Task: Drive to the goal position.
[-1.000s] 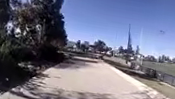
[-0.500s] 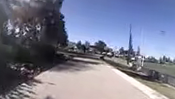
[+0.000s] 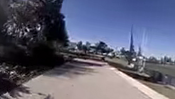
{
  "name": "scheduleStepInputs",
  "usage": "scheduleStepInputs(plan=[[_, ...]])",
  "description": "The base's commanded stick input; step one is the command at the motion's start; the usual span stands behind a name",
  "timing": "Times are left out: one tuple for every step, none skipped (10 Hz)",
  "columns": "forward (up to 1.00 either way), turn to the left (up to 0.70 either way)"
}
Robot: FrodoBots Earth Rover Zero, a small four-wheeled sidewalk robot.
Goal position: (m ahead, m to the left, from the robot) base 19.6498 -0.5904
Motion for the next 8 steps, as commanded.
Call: scheduleStepInputs(plan=[[1.0,0.0],[1.0,0.0],[1.0,0.0],[1.0,-0.05],[1.0,-0.17],[1.0,-0.3],[1.0,-0.38],[1.0,-0.25]])
